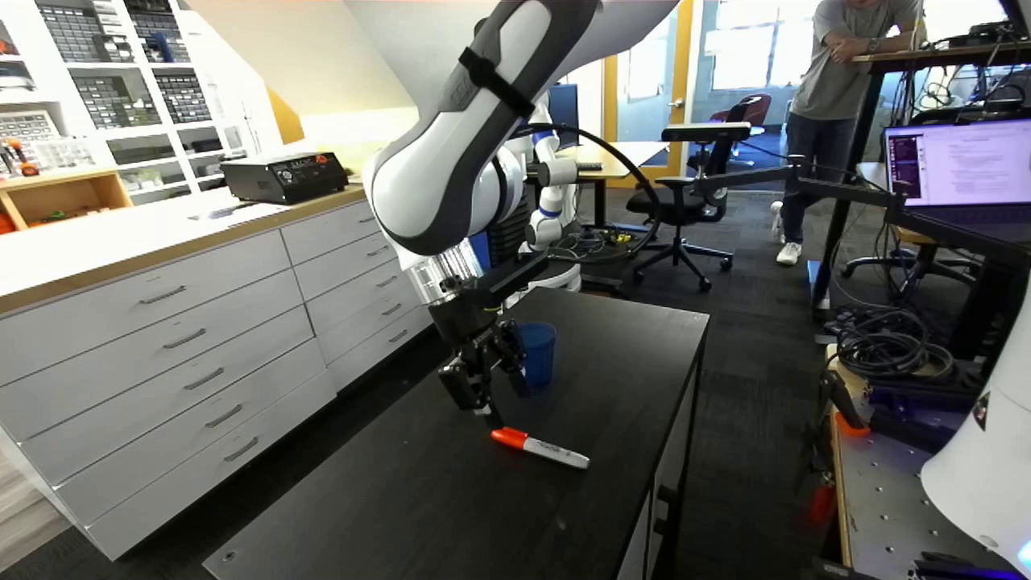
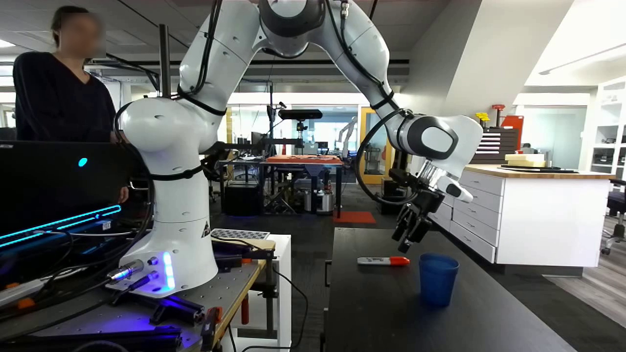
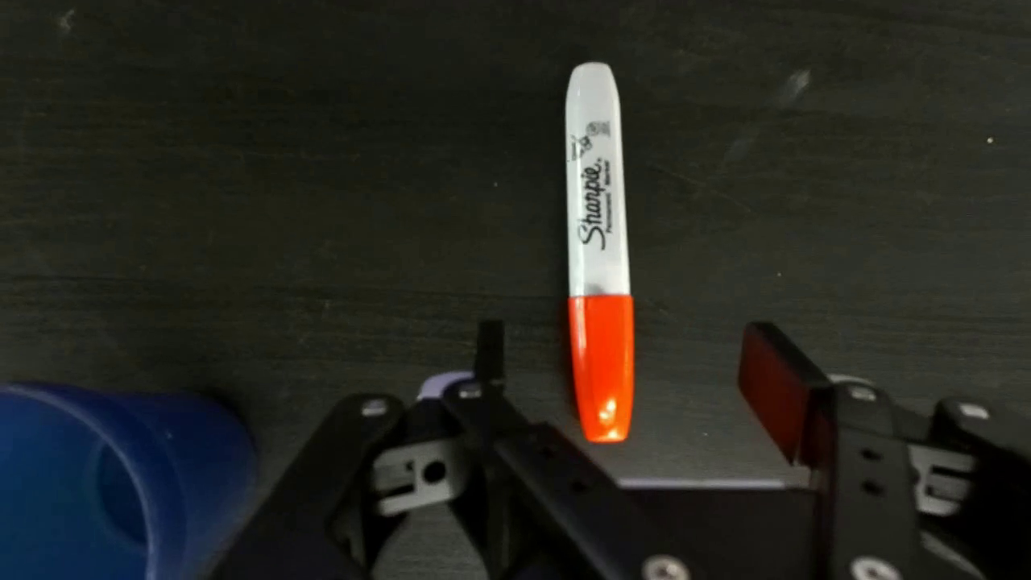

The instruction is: Put the marker on the table

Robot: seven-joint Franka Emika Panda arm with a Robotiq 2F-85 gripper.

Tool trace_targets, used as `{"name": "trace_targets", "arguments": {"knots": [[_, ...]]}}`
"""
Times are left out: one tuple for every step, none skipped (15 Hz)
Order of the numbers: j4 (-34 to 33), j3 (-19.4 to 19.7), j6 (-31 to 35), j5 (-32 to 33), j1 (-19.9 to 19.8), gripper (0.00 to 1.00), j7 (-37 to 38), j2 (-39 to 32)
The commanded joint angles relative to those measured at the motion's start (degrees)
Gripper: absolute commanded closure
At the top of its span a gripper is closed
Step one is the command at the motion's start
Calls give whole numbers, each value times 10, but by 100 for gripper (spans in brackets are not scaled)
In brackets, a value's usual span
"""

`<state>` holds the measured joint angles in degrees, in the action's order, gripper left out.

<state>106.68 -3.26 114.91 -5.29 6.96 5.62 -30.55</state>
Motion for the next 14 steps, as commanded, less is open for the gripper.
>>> {"name": "trace_targets", "arguments": {"knots": [[-1,1,-6,9,1,1,11,19],[0,1,-4,8,0,0,9,23],[1,0,-2,7,-1,0,7,30],[2,0,1,7,-1,0,7,35],[4,0,5,7,-2,0,6,42],[4,0,6,5,-3,0,5,48],[7,0,8,6,-4,0,3,55],[-12,-3,2,2,-4,0,1,25],[-12,-3,2,2,-4,0,1,31],[-12,-3,2,2,-4,0,1,35],[-12,-3,2,2,-4,0,1,37],[-11,-3,2,2,-4,0,1,37],[-11,-3,2,2,-4,0,1,37],[-11,-3,2,2,-4,0,1,37]]}}
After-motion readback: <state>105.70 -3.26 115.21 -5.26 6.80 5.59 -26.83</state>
